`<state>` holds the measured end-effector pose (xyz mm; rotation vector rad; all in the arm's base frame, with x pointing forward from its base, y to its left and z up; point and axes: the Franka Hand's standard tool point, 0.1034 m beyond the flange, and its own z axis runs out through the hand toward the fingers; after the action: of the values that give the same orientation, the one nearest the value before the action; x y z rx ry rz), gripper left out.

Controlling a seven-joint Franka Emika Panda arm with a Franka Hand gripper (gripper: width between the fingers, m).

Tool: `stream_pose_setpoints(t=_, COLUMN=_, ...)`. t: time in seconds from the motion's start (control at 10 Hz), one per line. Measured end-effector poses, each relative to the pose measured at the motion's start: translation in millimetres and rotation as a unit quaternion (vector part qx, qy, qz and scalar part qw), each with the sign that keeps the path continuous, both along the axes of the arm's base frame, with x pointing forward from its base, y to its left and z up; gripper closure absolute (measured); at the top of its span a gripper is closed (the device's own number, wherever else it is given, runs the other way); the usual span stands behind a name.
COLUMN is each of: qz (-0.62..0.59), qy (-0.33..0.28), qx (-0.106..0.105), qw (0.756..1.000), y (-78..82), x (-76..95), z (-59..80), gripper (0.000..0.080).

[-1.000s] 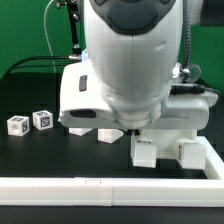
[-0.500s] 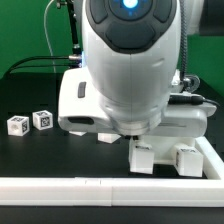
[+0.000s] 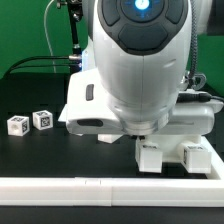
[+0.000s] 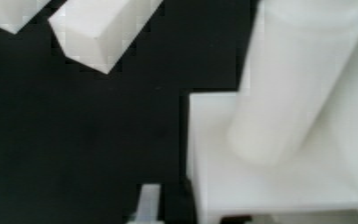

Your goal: Assemble chair

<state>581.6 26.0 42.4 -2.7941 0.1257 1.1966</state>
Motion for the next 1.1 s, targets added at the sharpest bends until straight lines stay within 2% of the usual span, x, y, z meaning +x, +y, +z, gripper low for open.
stream_pose_setpoints(t=0.1, qz=0.0, qy=0.0, qx=-0.001, qw=1.0, y=-0.5, x=-0.6, z=-5.3, gripper=0.0769)
stream_pose_setpoints(t=0.4, qz=-0.001, qy=-0.001, qx=-0.001, qw=1.0, y=-1.4, x=-0.6, z=-6.8, gripper=0.0769)
stream_pose_setpoints(t=0.5, qz=-0.002, qy=-0.001, qx=-0.001, qw=1.0, y=-1.9, x=-0.5, z=-7.2, gripper=0.0661)
stream_pose_setpoints(t=0.6, qz=-0.002, qy=-0.001, qx=-0.001, qw=1.0, y=-2.3, x=-0.6, z=-7.3, gripper=0.0484)
stream_pose_setpoints(t=0.7, qz=-0.002, qy=-0.001, qx=-0.001, qw=1.0, y=-2.6, x=-0.7, z=-7.4, gripper=0.0484)
stream_pose_setpoints(t=0.8, qz=-0.003, qy=-0.002, qx=-0.002, qw=1.0, y=-2.9, x=-0.2, z=-7.6, gripper=0.0283)
stream_pose_setpoints(t=0.9, qz=-0.008, qy=-0.009, qx=-0.008, qw=1.0, y=-5.7, x=3.4, z=-6.4, gripper=0.0187)
stream_pose_setpoints(t=1.1, qz=-0.033, qy=-0.015, qx=-0.027, qw=0.999, y=-25.2, x=8.7, z=4.9, gripper=0.0158)
